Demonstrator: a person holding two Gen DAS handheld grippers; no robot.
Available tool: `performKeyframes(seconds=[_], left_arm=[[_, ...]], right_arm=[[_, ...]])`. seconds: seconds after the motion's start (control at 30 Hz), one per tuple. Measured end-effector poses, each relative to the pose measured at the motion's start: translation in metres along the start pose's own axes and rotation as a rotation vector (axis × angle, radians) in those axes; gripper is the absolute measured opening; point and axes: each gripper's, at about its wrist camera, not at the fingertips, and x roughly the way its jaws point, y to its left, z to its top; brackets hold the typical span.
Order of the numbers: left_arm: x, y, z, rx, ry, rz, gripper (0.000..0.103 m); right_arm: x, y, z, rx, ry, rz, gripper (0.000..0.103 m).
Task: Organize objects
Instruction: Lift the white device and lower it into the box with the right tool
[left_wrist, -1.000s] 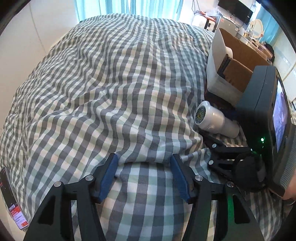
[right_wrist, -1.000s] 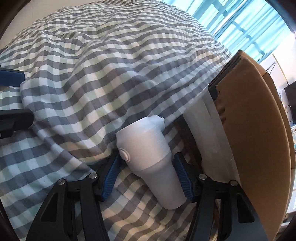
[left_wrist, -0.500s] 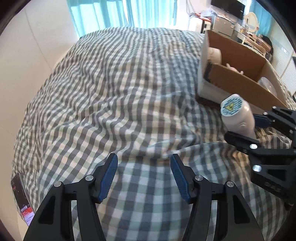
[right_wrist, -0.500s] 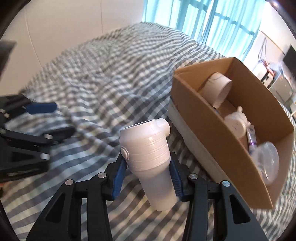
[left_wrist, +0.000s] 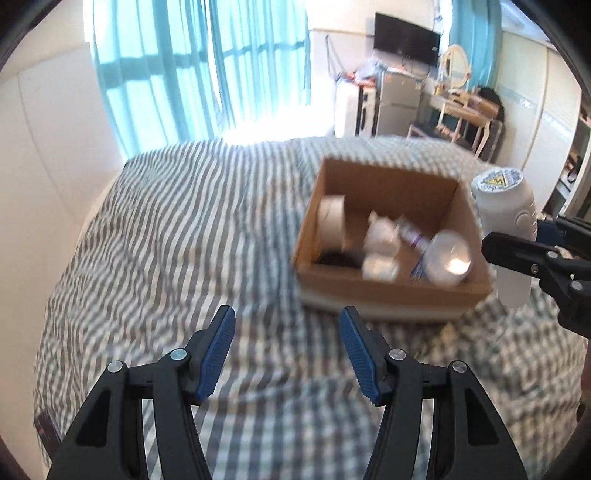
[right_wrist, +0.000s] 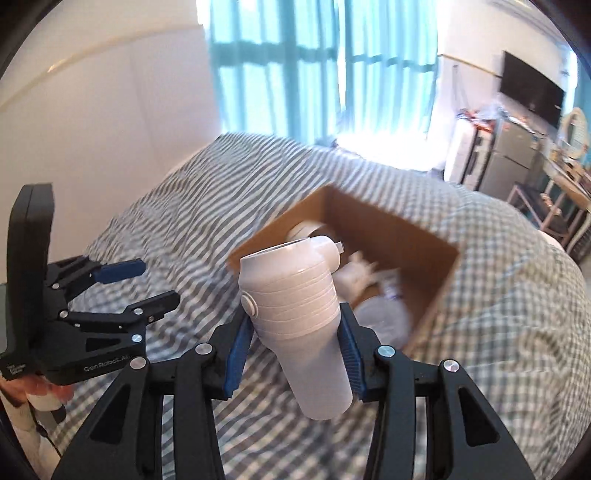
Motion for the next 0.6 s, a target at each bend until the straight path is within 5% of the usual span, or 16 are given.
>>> performKeyframes(seconds=[0.2,0.37,0.6], left_arm=[[0.008,-0.018,0.039,0.034,-0.062,-0.011,0.062],[0.032,-0.026,0.055,0.052,-0.066,-0.017,0.062],[0.078,-0.034,0.055,0.110,-0.042,0.005,0.062]], right_arm=[[-0.003,-0.039,0.024,0.087,-0.041,-0.043,0.044],[0.031,-0.047,0.044,0.110,-0.035,-0.140,0.044],[0.091,-0.055,0.045,0.127,0.003,-0.123,0.044]])
